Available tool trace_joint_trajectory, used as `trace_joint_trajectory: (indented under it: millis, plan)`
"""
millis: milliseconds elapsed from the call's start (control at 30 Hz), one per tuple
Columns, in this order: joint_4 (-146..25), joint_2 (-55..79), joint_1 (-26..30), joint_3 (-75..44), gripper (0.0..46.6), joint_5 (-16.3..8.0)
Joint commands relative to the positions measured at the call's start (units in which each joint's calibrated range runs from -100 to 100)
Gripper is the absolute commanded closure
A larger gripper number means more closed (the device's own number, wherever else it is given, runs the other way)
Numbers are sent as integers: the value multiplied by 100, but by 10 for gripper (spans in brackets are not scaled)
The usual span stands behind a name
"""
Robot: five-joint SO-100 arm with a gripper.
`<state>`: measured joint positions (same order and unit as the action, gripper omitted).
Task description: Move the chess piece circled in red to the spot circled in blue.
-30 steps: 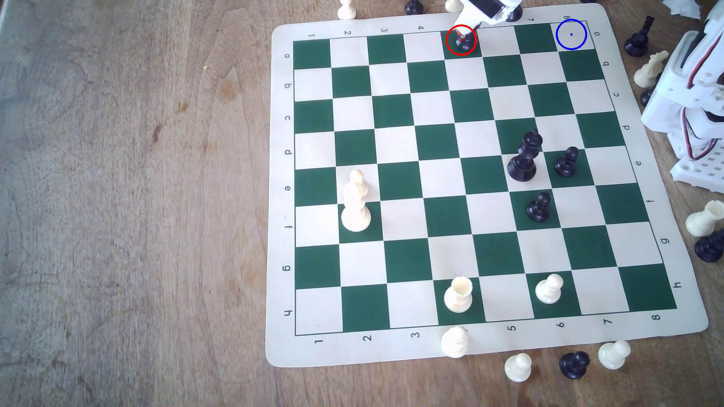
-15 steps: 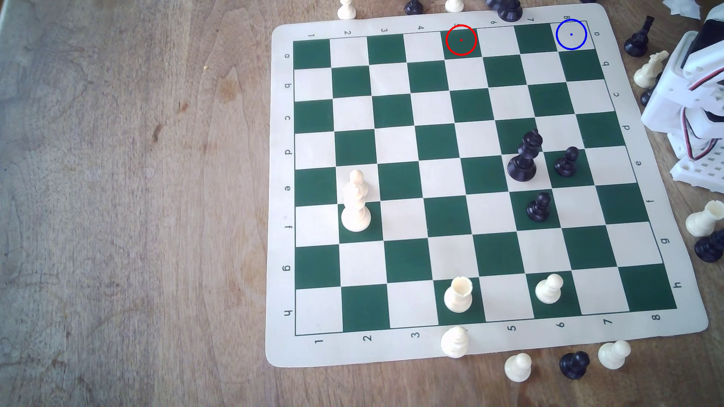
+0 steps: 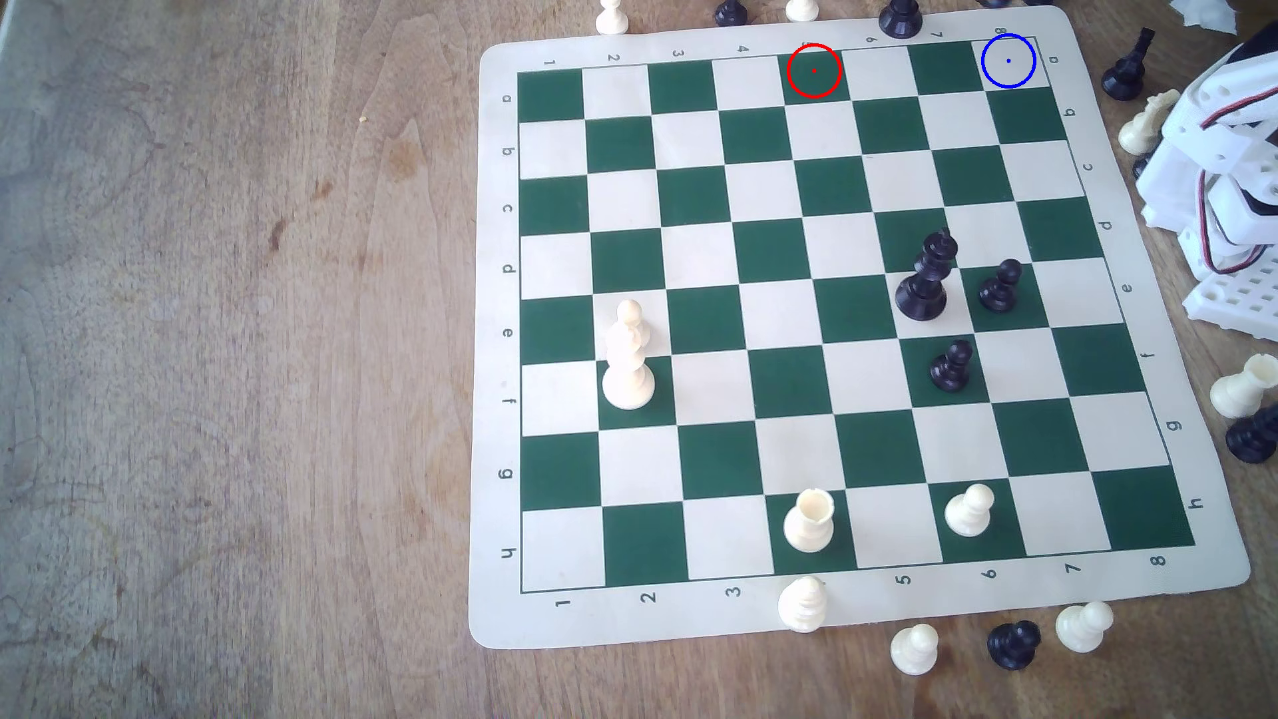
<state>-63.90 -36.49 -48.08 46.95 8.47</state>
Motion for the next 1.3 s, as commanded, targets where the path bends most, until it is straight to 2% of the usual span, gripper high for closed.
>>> trace_joint_trajectory:
  millis: [0,167,333,967,1000,1100,1133,1267]
  plan:
    - [346,-197,-108,563,464,112]
    - [1100,-112,-241,1470,464,254]
    - [1354,16,-358,1606,464,317]
    - [1337,101,-217,1606,464,234]
    - [1337,101,-217,1606,453,230]
    - [1345,101,-248,1606,359,225]
    - [1345,101,-256,1606,342,225]
    - [1452,84,-264,1615,329,244]
